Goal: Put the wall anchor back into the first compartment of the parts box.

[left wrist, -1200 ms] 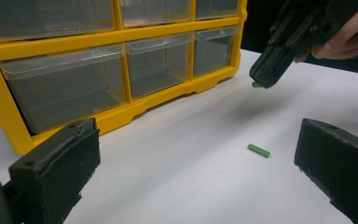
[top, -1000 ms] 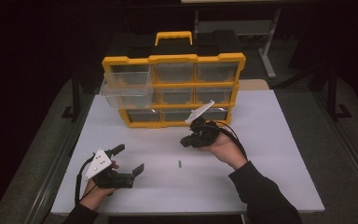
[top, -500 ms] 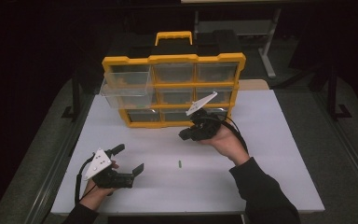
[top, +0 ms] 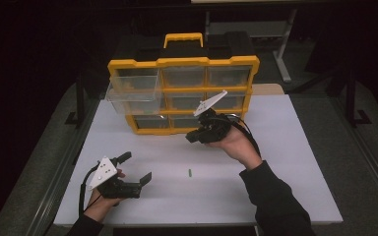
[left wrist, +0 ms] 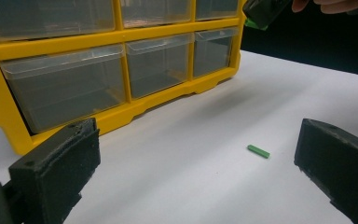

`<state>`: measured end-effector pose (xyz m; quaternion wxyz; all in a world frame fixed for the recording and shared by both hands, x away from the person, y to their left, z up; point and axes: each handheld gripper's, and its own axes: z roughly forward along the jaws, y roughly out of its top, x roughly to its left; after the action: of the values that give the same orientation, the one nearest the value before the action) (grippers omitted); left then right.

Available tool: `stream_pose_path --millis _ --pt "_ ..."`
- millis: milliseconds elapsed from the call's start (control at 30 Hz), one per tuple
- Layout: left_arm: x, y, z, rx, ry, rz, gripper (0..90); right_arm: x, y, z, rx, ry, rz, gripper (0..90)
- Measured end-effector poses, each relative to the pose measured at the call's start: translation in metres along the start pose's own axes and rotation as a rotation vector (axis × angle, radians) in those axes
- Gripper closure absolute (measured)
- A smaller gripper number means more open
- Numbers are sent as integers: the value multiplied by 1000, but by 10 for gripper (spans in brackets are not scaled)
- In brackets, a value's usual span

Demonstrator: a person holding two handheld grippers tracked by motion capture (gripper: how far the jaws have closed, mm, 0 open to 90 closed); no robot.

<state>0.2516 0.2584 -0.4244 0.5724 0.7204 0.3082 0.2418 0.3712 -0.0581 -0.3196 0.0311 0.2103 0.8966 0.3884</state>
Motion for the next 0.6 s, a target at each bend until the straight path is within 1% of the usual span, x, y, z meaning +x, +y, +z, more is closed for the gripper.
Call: stream_pose_path --millis 33,67,267,533,567,600 --pt "0 0 0 0 0 1 0 -1 1 0 -7 1 -10 836" --pt "0 0 0 0 0 0 0 0 3 -1 -7 2 -2 836" --pt "0 0 0 0 1 -1 0 0 13 -8 -13 -5 -30 836" --pt "0 0 0 -1 0 -1 0 3 29 -15 -21 -3 -39 836" --pt "0 0 0 -1 0 -1 0 2 31 -16 -21 -3 -49 836" --pt "0 0 0 -1 0 -4 0 3 33 -16 -22 -3 -49 836"
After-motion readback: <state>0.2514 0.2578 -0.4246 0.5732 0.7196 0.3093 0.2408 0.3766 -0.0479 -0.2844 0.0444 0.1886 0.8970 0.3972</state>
